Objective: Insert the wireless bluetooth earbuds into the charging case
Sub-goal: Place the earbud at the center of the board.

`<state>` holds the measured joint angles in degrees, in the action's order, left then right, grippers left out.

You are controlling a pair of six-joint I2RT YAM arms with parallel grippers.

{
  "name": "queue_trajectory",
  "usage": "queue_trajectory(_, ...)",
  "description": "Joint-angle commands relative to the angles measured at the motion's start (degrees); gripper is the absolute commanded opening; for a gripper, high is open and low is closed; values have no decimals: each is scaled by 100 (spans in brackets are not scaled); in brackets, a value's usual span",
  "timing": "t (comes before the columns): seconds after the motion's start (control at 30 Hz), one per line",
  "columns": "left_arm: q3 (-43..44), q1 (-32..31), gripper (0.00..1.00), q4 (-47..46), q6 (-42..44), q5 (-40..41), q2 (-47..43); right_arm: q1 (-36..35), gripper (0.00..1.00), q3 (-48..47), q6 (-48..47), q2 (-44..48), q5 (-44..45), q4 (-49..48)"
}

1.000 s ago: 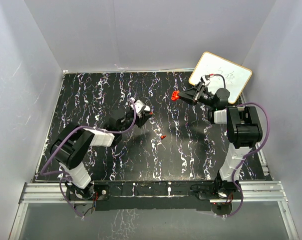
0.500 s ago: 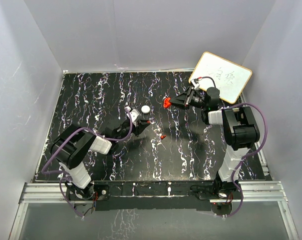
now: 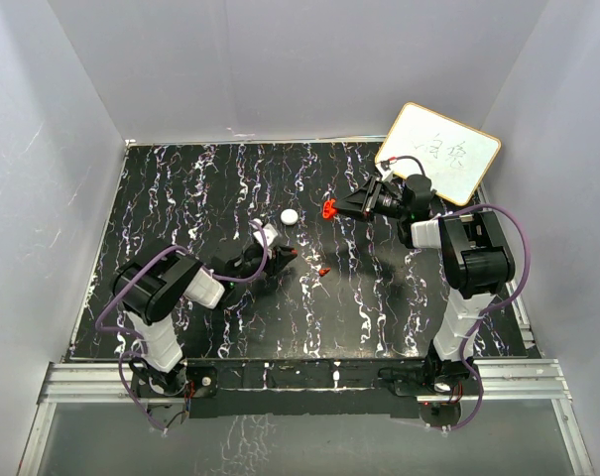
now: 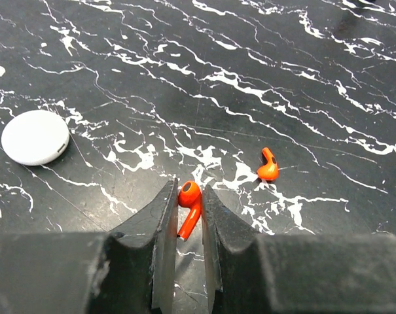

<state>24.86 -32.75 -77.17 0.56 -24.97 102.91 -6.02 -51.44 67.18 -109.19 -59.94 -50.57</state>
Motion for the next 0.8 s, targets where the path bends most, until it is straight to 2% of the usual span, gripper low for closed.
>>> queue_trajectory(0.0,-49,-21,0,-292,50,-219,92,-30,0,-46,-218,241,24,-50)
queue_trajectory(0.77,-193,-16,1,-454,149,-334,617,-82,0,73,-389,231,8,139)
